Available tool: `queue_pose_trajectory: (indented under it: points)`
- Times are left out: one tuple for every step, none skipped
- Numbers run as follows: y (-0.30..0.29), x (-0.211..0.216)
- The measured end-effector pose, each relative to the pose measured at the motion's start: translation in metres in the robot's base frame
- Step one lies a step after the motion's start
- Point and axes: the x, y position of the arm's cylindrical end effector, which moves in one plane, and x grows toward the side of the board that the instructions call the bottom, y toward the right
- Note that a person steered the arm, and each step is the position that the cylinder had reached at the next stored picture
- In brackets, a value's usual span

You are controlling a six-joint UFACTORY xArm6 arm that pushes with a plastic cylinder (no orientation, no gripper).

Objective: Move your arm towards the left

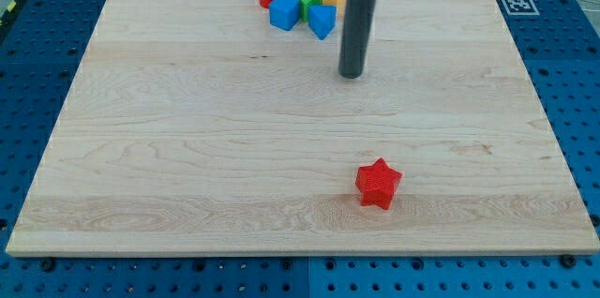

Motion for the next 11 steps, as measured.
queue_pose_trajectory:
  points:
    - [-0.022,0.0]
    - [-0.025,0.0]
    - [-0.044,0.0]
    - [-0.072,0.0]
    - [-0.073,0.0]
    - [-0.079,0.0]
    - [-0.106,0.0]
    - [-0.114,0.0]
    - [-0.114,0.0]
    - [-0.124,0.0]
    - [-0.151,0.0]
